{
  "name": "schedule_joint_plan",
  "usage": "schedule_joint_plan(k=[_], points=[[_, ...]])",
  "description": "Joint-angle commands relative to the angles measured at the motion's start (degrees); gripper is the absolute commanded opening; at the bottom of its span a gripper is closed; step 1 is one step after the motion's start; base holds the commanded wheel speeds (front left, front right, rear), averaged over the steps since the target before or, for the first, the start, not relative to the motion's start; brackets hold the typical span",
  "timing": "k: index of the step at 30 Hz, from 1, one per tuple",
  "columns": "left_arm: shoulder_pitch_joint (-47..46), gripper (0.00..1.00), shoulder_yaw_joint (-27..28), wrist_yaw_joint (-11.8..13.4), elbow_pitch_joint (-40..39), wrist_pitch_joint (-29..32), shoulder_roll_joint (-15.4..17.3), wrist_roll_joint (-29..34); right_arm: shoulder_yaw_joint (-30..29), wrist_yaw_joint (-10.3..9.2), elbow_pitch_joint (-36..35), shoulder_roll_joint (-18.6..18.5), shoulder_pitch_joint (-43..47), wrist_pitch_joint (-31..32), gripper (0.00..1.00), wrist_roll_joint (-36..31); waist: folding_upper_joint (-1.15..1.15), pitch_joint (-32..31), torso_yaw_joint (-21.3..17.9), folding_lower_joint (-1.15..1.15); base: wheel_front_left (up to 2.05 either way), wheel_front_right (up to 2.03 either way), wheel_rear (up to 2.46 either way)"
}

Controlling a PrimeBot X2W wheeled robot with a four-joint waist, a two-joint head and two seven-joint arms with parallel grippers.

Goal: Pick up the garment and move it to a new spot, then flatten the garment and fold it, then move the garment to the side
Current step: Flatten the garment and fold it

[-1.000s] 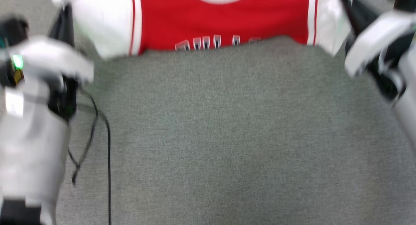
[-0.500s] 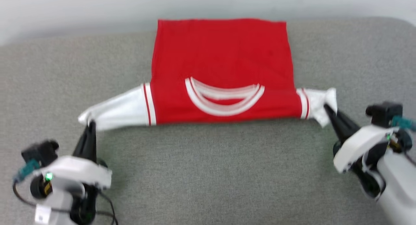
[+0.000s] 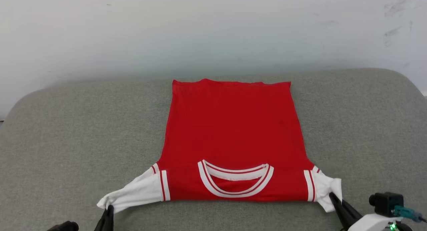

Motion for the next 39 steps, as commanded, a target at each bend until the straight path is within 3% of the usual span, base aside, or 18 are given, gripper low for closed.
schedule_joint_plan(k=[1,6,8,9,11,12,21,29,39], points=[[1.2,0.0,-0.2,0.2,-0.4,-0.1,-0.2,0.2,-1.1,-0.07,-0.8,0.7,2.1,0.3,0.07,-0.9,-0.01,-1.0,0.7,0.02,0.0,0.0,0.0],[3.0,0.0,-0.8,0.8,-1.7,-0.3,-0.5,1.8,-5.6,-0.07,-4.0,2.6,7.7,2.5,0.04,-5.1,-0.01,-1.7,1.4,0.02,0.0,0.0,0.0],[3.2,0.0,-1.2,0.7,-2.4,-0.4,-0.6,2.9,-7.0,-0.07,-5.3,3.1,9.2,3.7,0.08,-7.5,-0.01,-1.7,1.6,0.02,0.0,0.0,0.0],[3.2,0.0,-1.3,0.6,-2.7,-0.5,-0.7,3.4,-7.7,-0.07,-6.0,3.6,9.7,4.4,0.17,-8.1,-0.01,-1.6,1.7,0.02,0.0,0.0,0.0],[3.0,0.0,-1.6,0.6,-3.4,-0.5,-0.8,4.4,-9.0,-0.07,-7.8,4.3,10.2,5.2,0.82,-9.8,-0.01,-1.5,1.8,0.02,0.0,0.0,0.0],[2.8,0.0,-1.7,0.5,-3.8,-0.5,-1.0,4.8,-9.5,-0.07,-8.5,4.6,10.3,5.6,1.0,-10.3,-0.01,-1.4,1.9,0.02,0.0,0.0,0.0],[0.0,0.0,-2.6,0.5,-7.7,-0.7,-2.4,8.6,-18.3,-0.05,-12.6,5.2,2.6,7.2,1.0,-12.2,-0.01,1.7,3.9,0.02,0.0,0.0,0.0],[-5.6,0.0,-3.1,-1.0,-12.6,-0.6,-5.3,12.8,-24.7,-0.05,-0.8,1.6,-16.9,14.1,1.0,-12.7,-0.01,8.8,10.0,0.02,0.0,0.0,0.0],[-12.8,0.0,-4.7,-4.0,-14.1,-0.6,-9.4,16.8,-24.1,-0.05,12.1,-5.1,-38.7,28.4,1.0,-11.6,-0.01,18.6,16.9,0.02,0.0,0.0,0.0]])
